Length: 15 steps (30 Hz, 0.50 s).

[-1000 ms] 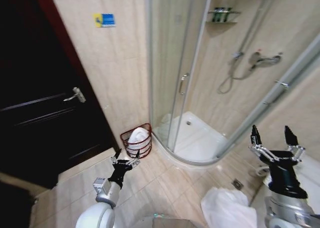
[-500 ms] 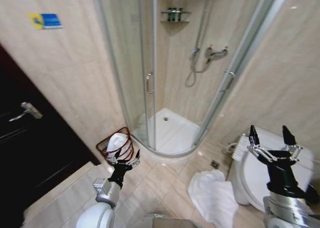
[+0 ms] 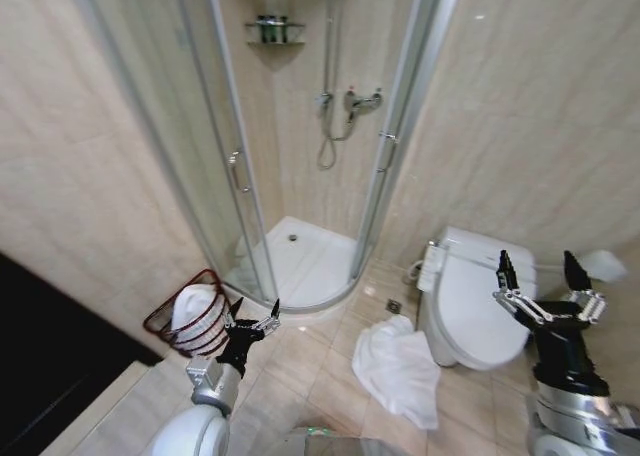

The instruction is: Discard the used towel into the hamper.

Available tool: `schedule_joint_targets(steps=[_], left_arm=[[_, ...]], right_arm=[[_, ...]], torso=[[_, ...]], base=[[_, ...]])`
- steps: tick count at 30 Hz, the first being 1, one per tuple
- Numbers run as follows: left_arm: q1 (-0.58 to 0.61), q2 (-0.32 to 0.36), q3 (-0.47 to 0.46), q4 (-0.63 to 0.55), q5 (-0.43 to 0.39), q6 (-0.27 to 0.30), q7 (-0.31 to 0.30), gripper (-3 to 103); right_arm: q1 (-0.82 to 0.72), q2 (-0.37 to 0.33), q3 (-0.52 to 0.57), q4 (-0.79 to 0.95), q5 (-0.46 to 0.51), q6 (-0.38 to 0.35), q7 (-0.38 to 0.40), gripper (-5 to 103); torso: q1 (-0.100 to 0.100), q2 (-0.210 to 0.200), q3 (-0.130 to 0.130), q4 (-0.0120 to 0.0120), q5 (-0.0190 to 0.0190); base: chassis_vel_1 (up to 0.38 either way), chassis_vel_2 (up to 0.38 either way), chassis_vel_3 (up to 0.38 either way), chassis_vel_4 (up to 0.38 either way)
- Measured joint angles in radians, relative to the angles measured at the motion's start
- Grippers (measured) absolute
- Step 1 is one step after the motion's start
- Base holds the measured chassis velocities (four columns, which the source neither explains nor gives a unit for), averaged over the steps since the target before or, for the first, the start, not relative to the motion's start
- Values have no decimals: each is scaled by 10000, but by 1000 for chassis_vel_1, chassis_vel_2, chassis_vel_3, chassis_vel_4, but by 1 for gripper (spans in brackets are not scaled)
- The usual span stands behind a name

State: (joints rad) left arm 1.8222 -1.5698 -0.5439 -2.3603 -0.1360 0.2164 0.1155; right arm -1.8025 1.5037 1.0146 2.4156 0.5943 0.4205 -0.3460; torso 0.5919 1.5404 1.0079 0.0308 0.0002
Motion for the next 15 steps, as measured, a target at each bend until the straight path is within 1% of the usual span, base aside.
schedule_joint_targets(steps=[4, 10, 15], left_arm=[[0, 1, 0, 0, 0, 0, 0, 100], [0, 1, 1, 0, 0, 0, 0, 100], [0, -1, 1, 0, 0, 0, 0, 100]], right_arm=[[-8, 11, -6, -2, 0, 23, -9, 100], [-30, 25, -2, -14, 27, 97, -55, 100], [-42, 34, -2, -18, 35, 118, -84, 100]], torso=[[-1, 0, 0, 0, -3], [0, 0, 0, -2, 0], [0, 0, 0, 2, -2]], base=[[-132, -127, -133, -138], [-90, -97, -103, -78], [-11, -8, -2, -9]])
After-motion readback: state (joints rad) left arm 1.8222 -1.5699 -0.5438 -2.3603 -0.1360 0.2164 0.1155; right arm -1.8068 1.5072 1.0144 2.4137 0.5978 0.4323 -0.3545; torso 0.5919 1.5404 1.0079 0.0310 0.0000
